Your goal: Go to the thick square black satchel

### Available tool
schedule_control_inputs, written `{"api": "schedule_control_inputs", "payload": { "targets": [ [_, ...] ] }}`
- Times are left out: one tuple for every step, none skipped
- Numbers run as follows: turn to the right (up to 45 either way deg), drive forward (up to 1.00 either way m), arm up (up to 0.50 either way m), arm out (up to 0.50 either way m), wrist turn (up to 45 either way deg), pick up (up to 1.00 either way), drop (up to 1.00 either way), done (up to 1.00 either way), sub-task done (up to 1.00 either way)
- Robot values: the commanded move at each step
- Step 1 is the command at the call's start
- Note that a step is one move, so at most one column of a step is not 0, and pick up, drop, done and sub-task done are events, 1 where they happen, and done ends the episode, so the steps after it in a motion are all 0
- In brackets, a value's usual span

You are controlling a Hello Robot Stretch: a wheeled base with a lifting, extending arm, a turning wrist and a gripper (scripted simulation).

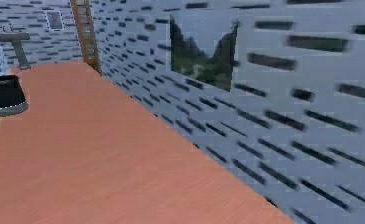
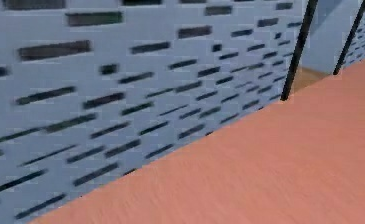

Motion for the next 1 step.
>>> {"api": "schedule_control_inputs", "payload": {
  "targets": [
    [0.0,0.15,0.00,0.00,0.0,0.00,0.00,0.00,0.00]
  ]
}}
